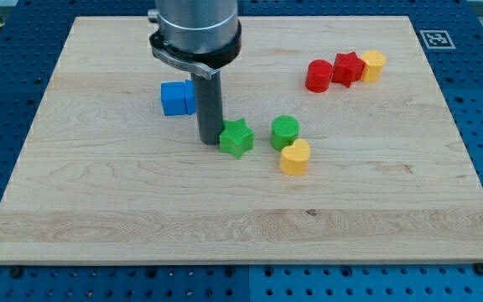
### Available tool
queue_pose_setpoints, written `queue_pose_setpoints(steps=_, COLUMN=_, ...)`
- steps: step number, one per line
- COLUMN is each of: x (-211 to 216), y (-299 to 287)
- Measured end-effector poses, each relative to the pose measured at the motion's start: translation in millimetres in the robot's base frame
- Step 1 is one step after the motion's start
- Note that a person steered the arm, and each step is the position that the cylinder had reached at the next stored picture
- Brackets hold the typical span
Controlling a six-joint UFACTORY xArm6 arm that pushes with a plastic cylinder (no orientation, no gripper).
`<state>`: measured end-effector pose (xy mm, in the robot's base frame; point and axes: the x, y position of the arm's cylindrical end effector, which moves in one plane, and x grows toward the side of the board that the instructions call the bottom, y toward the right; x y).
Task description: Push the blue triangle away from the blue cube
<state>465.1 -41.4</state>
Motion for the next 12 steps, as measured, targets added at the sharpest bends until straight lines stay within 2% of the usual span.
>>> queue_pose_setpoints(steps=3, x=12, y=23)
queue_pose_setpoints(steps=4, x=-3, y=23)
queue_pose_setpoints(steps=7, x=-104, y=20)
queue_pose_setpoints(steps=8, x=-123, y=-14)
queue_pose_setpoints(steps=9, x=-121, y=-39)
queue_pose_setpoints(steps=10, x=-97, y=-40)
queue_pose_setpoints(steps=12, x=-82, y=-41)
